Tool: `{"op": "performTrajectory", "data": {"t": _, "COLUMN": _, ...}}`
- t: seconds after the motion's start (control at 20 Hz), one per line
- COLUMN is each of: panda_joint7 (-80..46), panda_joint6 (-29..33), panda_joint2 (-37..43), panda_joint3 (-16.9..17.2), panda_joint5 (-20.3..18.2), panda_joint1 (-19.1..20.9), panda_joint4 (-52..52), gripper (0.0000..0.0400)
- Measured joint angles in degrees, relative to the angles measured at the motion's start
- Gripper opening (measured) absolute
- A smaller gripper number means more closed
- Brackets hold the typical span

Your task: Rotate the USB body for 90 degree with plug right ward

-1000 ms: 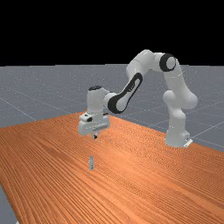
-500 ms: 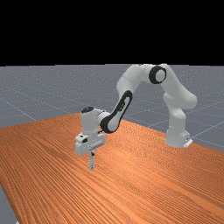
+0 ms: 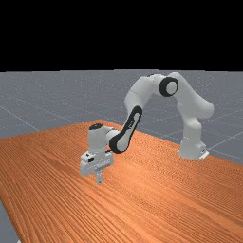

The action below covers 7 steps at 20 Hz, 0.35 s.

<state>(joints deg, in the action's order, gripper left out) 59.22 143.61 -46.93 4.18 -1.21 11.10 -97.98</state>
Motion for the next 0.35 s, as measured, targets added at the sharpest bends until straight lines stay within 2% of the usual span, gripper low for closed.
{"op": "performTrajectory", "data": {"t": 0.35, "panda_joint7": -2.9, "panda_joint6": 0.9, "panda_joint2": 1.0, "panda_joint3": -0.1, "panda_joint5": 0.1, "panda_joint1": -2.7, "panda_joint4": -2.0, "gripper": 0.0000}}
